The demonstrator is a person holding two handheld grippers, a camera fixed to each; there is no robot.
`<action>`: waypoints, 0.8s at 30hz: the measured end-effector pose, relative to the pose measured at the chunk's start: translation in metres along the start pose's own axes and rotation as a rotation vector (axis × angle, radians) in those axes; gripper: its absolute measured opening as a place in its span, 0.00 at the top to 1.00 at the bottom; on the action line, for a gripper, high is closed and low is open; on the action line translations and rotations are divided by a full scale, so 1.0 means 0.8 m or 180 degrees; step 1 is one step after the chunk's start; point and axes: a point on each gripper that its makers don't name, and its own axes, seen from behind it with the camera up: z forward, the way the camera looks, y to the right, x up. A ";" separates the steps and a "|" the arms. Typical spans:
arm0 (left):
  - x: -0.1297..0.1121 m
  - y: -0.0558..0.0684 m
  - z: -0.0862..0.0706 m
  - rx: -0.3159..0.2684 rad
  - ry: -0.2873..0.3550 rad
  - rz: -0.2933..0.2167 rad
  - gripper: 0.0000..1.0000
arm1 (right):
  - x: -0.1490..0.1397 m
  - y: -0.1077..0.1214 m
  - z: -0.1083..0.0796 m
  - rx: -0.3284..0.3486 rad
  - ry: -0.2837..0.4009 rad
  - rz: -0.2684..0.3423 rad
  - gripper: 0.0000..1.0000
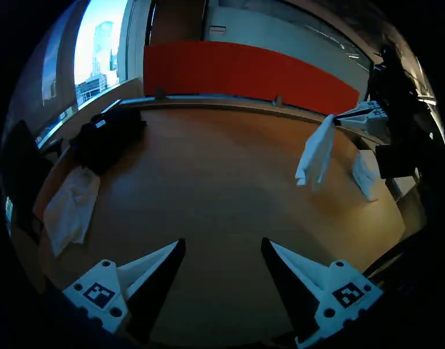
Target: Fold towel
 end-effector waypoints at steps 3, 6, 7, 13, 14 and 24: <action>0.003 0.004 0.001 -0.0028 0.0009 0.0016 0.03 | 0.000 0.015 -0.010 -0.0063 -0.0002 -0.0020 0.98; 0.004 0.007 0.002 -0.0048 0.0017 0.0026 0.03 | -0.001 0.028 -0.020 -0.0121 -0.0007 -0.0023 0.98; 0.005 0.008 0.002 -0.0054 0.0018 0.0027 0.03 | -0.002 0.033 -0.023 -0.0139 -0.0006 -0.0017 0.98; 0.005 0.013 0.003 -0.0088 0.0004 0.0035 0.03 | -0.004 0.060 -0.038 -0.0242 0.0023 0.0067 0.98; 0.005 0.014 0.003 -0.0092 0.0001 0.0040 0.03 | -0.004 0.065 -0.040 -0.0258 0.0032 0.0088 0.98; 0.007 0.020 0.004 -0.0111 -0.0008 0.0060 0.03 | -0.021 0.122 -0.076 -0.0423 0.0004 0.0255 0.98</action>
